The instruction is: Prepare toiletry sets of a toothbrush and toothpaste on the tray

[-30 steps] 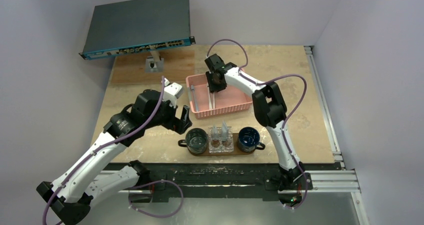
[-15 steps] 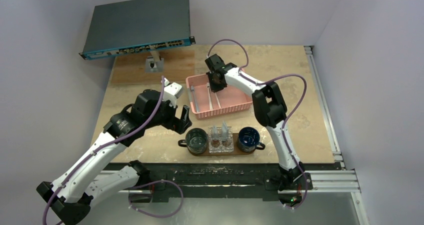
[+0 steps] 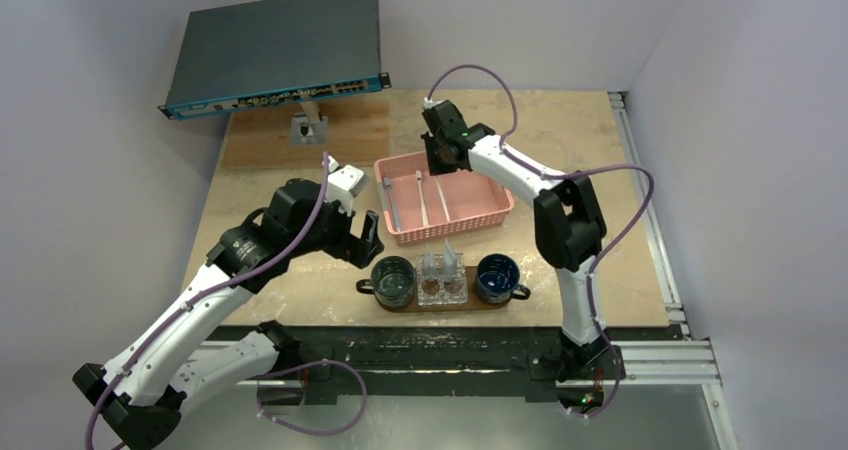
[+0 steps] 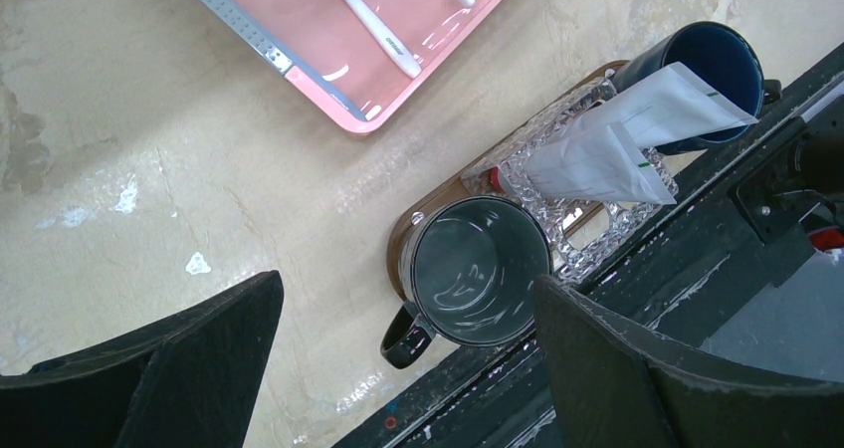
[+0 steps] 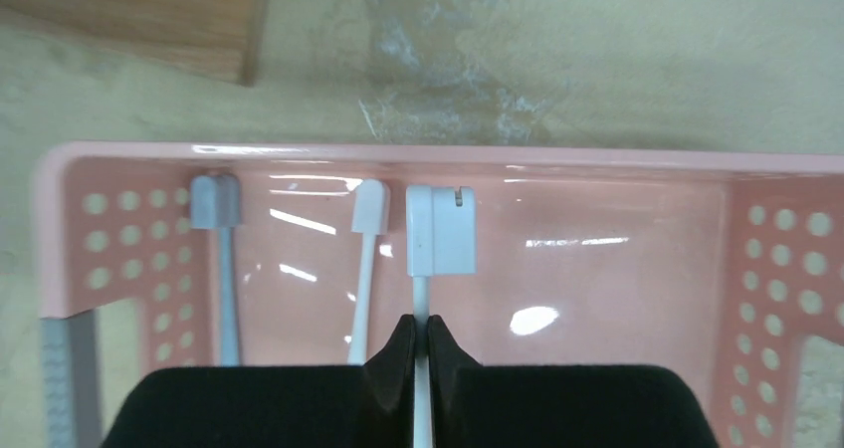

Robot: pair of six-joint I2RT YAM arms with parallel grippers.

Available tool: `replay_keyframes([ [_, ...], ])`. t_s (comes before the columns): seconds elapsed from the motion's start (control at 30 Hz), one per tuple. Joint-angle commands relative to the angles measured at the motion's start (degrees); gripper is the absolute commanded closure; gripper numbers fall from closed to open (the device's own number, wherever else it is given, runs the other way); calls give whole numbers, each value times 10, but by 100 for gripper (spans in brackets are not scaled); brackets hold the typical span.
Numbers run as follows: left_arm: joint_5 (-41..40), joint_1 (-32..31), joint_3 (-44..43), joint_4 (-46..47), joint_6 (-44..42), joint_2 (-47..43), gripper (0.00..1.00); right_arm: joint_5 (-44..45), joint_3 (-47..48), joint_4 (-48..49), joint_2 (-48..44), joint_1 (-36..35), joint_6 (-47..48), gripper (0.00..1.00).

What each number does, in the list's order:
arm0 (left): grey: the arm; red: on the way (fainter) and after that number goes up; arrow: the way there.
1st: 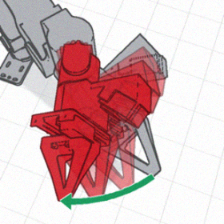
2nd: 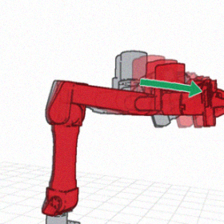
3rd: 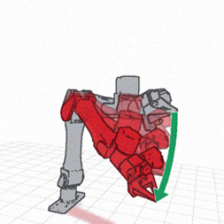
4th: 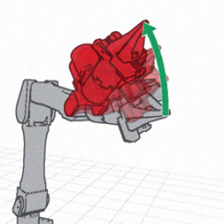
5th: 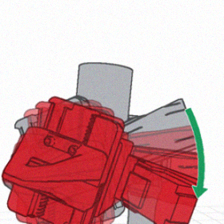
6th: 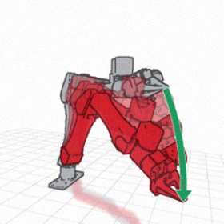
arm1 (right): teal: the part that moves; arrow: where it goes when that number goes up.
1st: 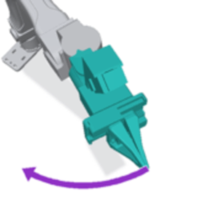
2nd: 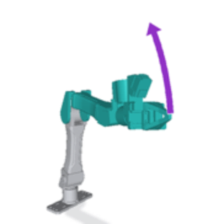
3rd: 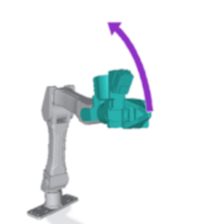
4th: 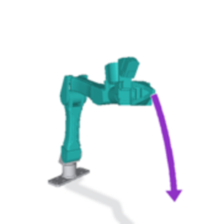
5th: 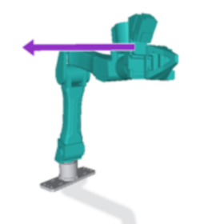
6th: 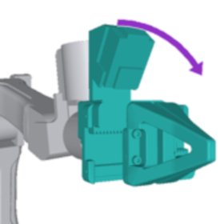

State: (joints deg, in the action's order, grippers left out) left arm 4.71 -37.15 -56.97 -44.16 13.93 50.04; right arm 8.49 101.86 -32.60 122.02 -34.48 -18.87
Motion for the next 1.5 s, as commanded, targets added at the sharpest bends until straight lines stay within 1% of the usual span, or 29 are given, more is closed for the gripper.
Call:
replay_keyframes([
  [0.0, 7, 3, -6, 19, -4, -9, 4, 22, -21, 55, -83, 0, -12, 100],
  [0.2, 9, 3, -5, 30, 7, -17, 4, 26, -57, 81, -167, 1, -13, 100],
  [0.5, 42, 3, -34, 40, 33, -14, 4, 32, -131, 128, -310, 1, -14, 100],
  [0.73, 97, 3, -76, 42, 61, -2, 4, -40, -163, 120, -399, 1, 3, 100],
  [0.93, 128, 3, -120, 16, 93, 12, 4, -126, -206, 114, -473, 0, 62, 100],
  [1.0, 140, 2, -128, 14, 102, 13, 4, -153, -231, 117, -499, -2, 67, 100],
  [1.07, 147, 3, -136, 12, 112, 12, 4, -157, -255, 120, -529, -13, 67, 100],
  [1.17, 144, 3, -158, -10, 128, 17, 4, -138, -279, 116, -561, -39, 67, 100],
  [1.2, 143, 2, -168, -20, 132, 20, 4, -129, -283, 113, -570, -50, 106, 100],
  [1.23, 143, 3, -177, -29, 137, 22, 4, -118, -286, 110, -576, -64, 120, 100],
  [1.33, 146, 2, -204, -51, 154, 28, 4, -86, -292, 102, -594, -113, 137, 100],
  [1.47, 172, 2, -236, -66, 175, 35, 4, -73, -305, 102, -617, -149, 144, 100],
])
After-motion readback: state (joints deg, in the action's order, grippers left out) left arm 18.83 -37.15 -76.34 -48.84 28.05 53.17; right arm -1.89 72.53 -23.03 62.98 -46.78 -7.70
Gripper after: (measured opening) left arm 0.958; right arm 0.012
